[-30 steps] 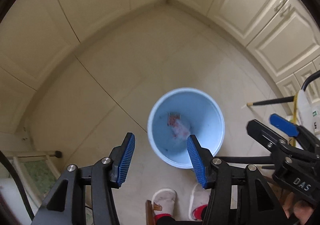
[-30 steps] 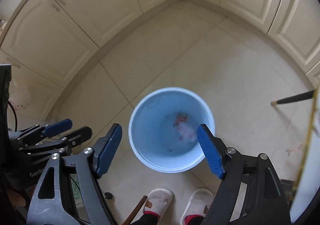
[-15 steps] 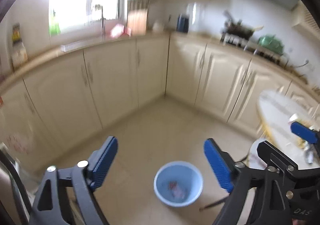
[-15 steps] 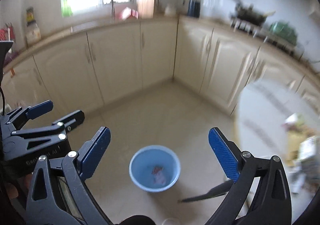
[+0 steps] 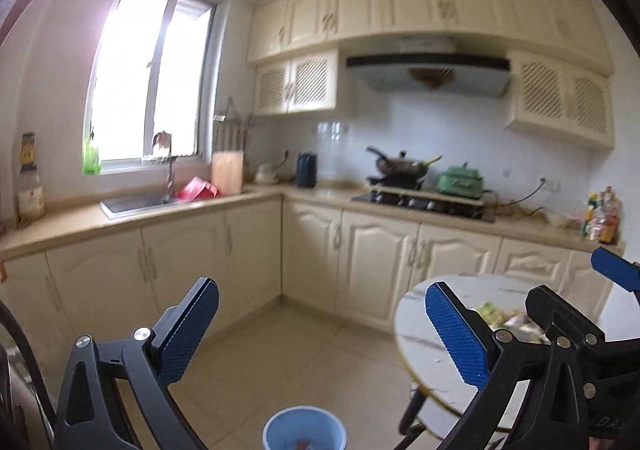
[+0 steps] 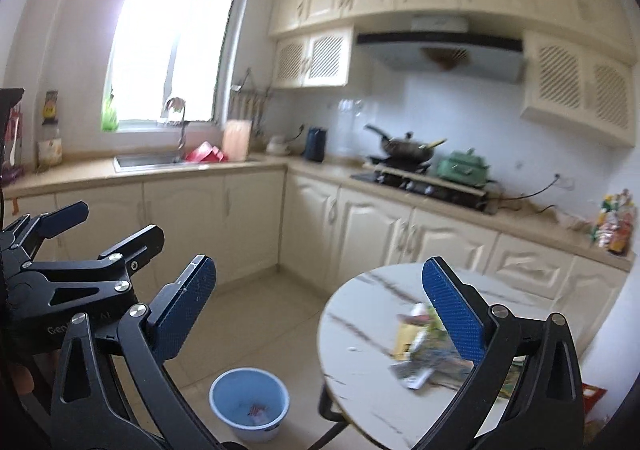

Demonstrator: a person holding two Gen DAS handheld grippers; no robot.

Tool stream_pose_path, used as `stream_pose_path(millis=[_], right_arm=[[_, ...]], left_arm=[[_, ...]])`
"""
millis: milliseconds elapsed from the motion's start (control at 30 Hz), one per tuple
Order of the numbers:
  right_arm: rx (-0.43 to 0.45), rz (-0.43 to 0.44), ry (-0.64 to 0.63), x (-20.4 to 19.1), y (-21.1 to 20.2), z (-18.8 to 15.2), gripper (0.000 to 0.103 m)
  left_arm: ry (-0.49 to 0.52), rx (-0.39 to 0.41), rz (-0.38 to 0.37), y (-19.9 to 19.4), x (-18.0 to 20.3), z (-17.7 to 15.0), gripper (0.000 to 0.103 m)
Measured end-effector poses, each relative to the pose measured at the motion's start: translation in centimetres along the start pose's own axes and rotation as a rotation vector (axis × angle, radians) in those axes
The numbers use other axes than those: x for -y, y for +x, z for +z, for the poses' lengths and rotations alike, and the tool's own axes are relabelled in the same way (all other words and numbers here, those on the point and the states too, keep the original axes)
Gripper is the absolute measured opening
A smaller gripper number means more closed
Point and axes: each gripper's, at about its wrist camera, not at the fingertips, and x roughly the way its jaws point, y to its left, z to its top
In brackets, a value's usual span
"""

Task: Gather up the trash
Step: 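Move both tools back toward the table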

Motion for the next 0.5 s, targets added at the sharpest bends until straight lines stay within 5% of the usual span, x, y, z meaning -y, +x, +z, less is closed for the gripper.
stream_pose_path(millis=[133,367,500], right_arm=[[0.044,-0.047,0.022,1.6,-3.3,0.3,0.103],[0.101,-0.144,0.056,4.7,-8.2,0.4,0.103],[0.113,-0.187,0.083,6.9,-9.9,0.2,0.103]], left_arm=[[0.014,0.040,-0.038,-5.3,0.9,-4.2,0.102],[0.050,0.109,-0.095,-11.1,3.4,-5.8,0.102],[0.070,0.119,-0.126,-11.2,4.8,-5.4,0.102]])
